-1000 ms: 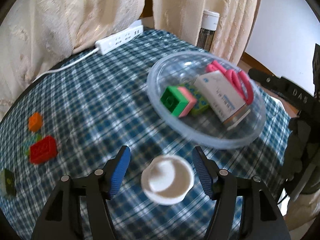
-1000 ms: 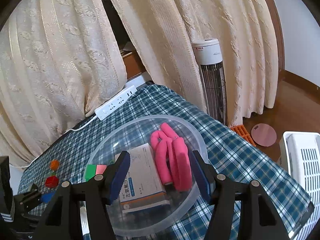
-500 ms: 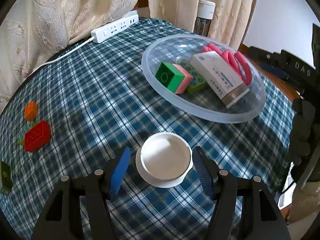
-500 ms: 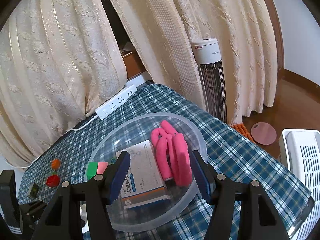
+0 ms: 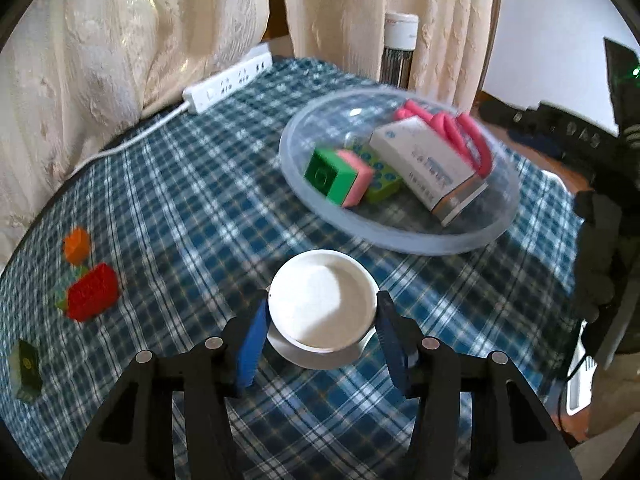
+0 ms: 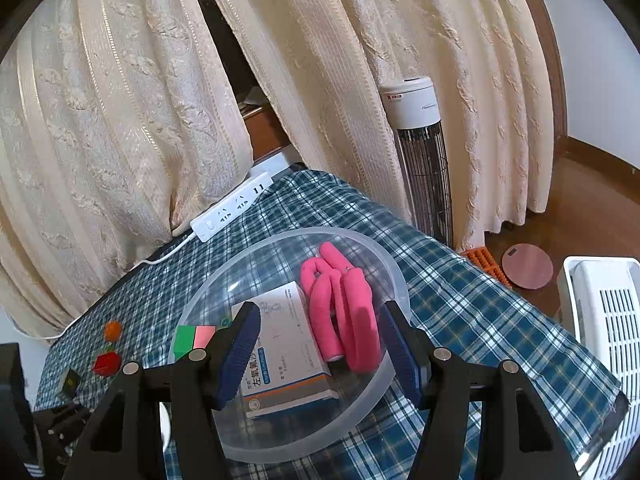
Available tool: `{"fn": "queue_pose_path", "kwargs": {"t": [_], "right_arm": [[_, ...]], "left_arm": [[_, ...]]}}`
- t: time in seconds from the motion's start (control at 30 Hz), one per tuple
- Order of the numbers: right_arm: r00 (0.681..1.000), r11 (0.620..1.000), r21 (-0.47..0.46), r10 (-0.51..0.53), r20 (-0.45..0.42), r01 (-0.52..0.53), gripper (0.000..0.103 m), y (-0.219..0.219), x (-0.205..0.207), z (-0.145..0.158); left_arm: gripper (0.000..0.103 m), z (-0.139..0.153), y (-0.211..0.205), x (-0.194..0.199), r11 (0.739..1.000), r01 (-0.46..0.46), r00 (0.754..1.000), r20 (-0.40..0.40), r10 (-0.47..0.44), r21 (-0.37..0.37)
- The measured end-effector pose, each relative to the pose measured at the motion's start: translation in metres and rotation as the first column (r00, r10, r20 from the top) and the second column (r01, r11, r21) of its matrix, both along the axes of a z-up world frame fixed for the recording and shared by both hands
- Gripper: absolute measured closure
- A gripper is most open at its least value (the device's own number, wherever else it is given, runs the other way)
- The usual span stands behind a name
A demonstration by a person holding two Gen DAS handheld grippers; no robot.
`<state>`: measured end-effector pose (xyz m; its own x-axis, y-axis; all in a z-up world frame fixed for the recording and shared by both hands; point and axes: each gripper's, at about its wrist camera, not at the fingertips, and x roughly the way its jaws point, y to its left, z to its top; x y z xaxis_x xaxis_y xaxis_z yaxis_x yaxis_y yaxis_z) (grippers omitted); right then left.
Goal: Organize objects
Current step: 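Lower the foam loop and the cup into the clear bowl with both tools, then open the left tool to drop the cup while the right tool releases the foam loop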
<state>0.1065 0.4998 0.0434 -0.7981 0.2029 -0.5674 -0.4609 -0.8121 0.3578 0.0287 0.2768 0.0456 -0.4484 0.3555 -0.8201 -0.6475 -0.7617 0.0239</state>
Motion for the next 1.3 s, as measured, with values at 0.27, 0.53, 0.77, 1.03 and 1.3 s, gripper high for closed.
{"fn": "queue_pose_path", "kwargs": {"t": [0.27, 0.53, 0.77, 1.03, 1.3], "right_arm": [[1.0, 1.0, -0.008, -0.013, -0.007, 0.013, 0.038, 0.004, 0.003, 0.0], [1.0, 1.0, -0.015, -0.025, -0.007, 0.025, 0.038, 0.01, 0.006, -0.003], [1.0, 1.0, -0.021, -0.019, -0.002, 0.019, 0.038, 0.009, 0.004, -0.005], [1.0, 1.0, -0.013, -0.007, -0.002, 0.007, 0.038, 0.003, 0.002, -0.002], [1.0, 1.0, -0.002, 0.009, -0.004, -0.009, 0.038, -0.006, 0.001, 0.003]], "left_arm": [[0.05, 0.023, 0.032, -0.004, 0.996, 0.066, 0.997, -0.046, -0.063, 0.062], [0.05, 0.022, 0.066, -0.014, 0.99, 0.112, 0.991, -0.085, -0.105, 0.08], [0.048, 0.015, 0.073, -0.025, 0.989, 0.096, 0.992, -0.087, -0.086, 0.112], [0.048, 0.013, 0.065, -0.028, 0.99, 0.075, 0.996, -0.061, -0.069, 0.116], [0.048, 0.011, 0.055, -0.029, 0.993, 0.048, 0.998, -0.044, -0.043, 0.108]]}}
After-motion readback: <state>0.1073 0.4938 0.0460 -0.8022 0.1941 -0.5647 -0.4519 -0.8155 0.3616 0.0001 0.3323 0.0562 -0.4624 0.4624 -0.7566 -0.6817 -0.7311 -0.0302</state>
